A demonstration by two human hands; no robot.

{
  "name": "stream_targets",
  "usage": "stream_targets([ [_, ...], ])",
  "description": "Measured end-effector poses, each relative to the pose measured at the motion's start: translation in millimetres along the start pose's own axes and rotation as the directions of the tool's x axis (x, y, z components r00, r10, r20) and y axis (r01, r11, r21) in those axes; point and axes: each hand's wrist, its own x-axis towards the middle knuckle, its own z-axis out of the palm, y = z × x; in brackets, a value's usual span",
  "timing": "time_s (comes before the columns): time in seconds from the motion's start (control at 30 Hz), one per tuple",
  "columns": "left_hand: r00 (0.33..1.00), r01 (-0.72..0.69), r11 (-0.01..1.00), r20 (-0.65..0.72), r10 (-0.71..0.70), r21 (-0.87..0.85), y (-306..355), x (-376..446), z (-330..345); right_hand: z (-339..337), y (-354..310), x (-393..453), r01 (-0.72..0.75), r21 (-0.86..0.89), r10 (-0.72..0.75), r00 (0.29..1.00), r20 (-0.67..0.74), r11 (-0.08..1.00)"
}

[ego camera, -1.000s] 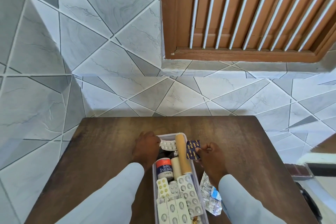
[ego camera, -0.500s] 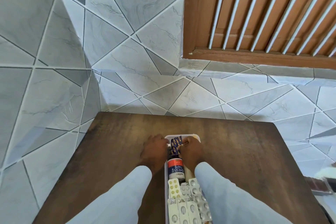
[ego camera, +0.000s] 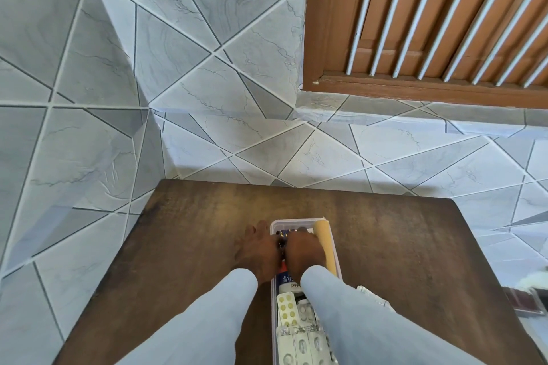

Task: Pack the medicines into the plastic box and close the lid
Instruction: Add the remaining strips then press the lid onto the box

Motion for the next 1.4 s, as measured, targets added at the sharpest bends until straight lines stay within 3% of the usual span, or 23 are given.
stream_targets([
  [0.13, 1.000, -0.014, 1.000, 0.012, 0.014, -0.001, 1.9, 2.0, -2.3, -6.2, 3.5, -0.8, 0.015, 0.057, -0.016, 0.999, 0.028, 0.998],
  [0.37, 0.989, -0.045, 0.991, -0.147, 0.027, -0.123, 8.5, -4.8, -16.2, -22.7, 28.7, -13.8, 0.041, 0.298, -0.012, 0.995, -0.099, 0.954],
  [0.53, 0.989, -0.063, 0.998, -0.140, 0.058, -0.030, 6.5, -11.0, -20.4, -47.5, 81.2, -36.1, -0.053, 0.493, 0.162, 0.970, -0.181, 0.868],
  [0.77, 0.992, -0.033, 0.998, -0.117, 0.039, 0.059, 17.6, -4.4, -5.4, -42.1, 152.1, -82.2, -0.207, 0.550, 0.362, 0.913, -0.189, 0.809],
  [0.93, 0.988, -0.080, 0.964, -0.109, 0.110, 0.254, 28.7, 4.1, 1.7, -31.9, 170.7, -108.9, -0.308, 0.592, 0.465, 0.876, -0.130, 0.745],
  [1.03, 0.990, -0.076, 0.955, -0.089, 0.106, 0.288, 33.2, 7.7, 6.1, -29.1, 180.7, -121.7, -0.399, 0.568, 0.482, 0.876, 0.005, 0.720],
  [1.2, 0.979, -0.089, 0.976, -0.162, 0.122, 0.199, 35.9, 5.9, 7.9, -9.7, 190.9, -128.7, -0.536, 0.466, 0.448, 0.844, 0.294, 0.704],
  [1.33, 0.947, -0.128, 0.985, -0.282, 0.157, 0.119, 49.7, -4.1, 4.9, 5.3, 179.6, -131.8, -0.550, 0.374, 0.464, 0.833, 0.301, 0.747],
  [1.4, 0.931, -0.209, 0.977, -0.314, 0.183, -0.050, 70.5, -18.3, 7.0, 11.0, 172.8, -131.3, -0.551, 0.365, 0.486, 0.834, 0.261, 0.750],
])
